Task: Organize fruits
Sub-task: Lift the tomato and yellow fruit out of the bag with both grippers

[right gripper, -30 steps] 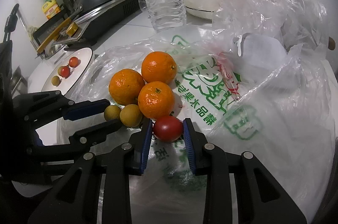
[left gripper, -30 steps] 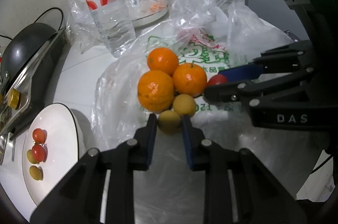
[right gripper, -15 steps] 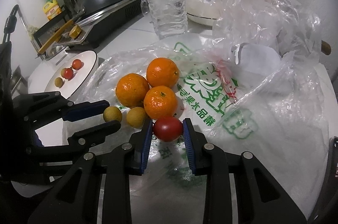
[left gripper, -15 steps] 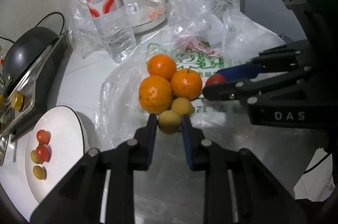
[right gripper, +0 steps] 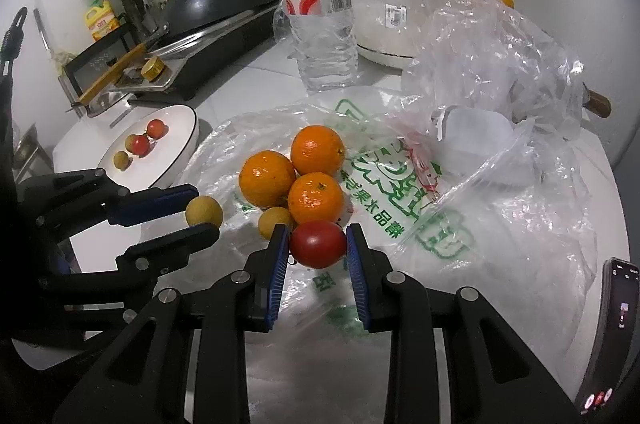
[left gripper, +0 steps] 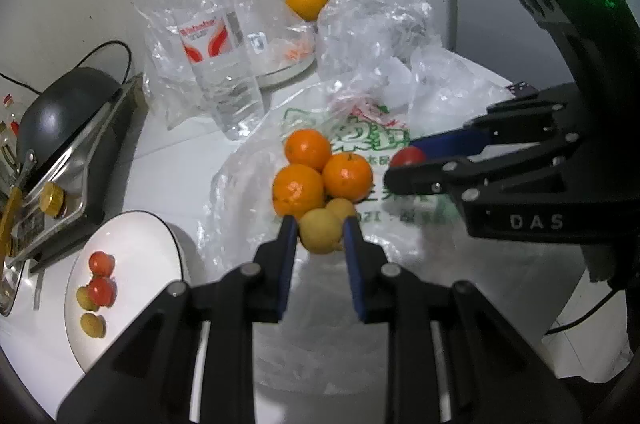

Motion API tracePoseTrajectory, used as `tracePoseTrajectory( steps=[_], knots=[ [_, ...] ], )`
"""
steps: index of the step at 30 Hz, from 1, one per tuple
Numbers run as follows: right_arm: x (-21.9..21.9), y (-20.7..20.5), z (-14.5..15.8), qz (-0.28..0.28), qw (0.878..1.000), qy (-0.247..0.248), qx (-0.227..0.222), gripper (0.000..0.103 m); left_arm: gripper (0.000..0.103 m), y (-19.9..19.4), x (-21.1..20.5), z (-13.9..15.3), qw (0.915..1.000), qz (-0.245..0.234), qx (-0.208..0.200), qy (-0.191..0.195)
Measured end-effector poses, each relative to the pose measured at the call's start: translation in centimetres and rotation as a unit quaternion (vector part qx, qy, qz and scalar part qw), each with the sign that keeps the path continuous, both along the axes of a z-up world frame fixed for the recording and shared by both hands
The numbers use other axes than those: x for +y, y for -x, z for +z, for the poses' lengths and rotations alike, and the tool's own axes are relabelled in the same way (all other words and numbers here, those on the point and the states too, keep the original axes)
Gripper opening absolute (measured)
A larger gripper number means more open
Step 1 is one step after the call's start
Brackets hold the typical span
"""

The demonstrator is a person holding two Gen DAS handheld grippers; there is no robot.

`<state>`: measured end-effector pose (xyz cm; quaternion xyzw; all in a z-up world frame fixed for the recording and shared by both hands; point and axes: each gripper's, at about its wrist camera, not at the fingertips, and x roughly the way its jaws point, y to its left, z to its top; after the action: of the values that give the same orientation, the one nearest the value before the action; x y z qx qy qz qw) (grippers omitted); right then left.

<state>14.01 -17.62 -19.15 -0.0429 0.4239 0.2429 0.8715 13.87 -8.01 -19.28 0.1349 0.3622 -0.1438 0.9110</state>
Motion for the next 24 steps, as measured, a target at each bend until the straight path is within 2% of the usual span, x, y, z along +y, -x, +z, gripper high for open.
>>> tracePoseTrajectory(
  steps=[24],
  knots=[
    [2.8, 2.7, 2.2, 0.011, 1.0, 0.014, -0.022, 0.031, 0.024, 2.8, 2.5, 1.8, 0.9995, 0.009, -0.022, 0.021]
  ],
)
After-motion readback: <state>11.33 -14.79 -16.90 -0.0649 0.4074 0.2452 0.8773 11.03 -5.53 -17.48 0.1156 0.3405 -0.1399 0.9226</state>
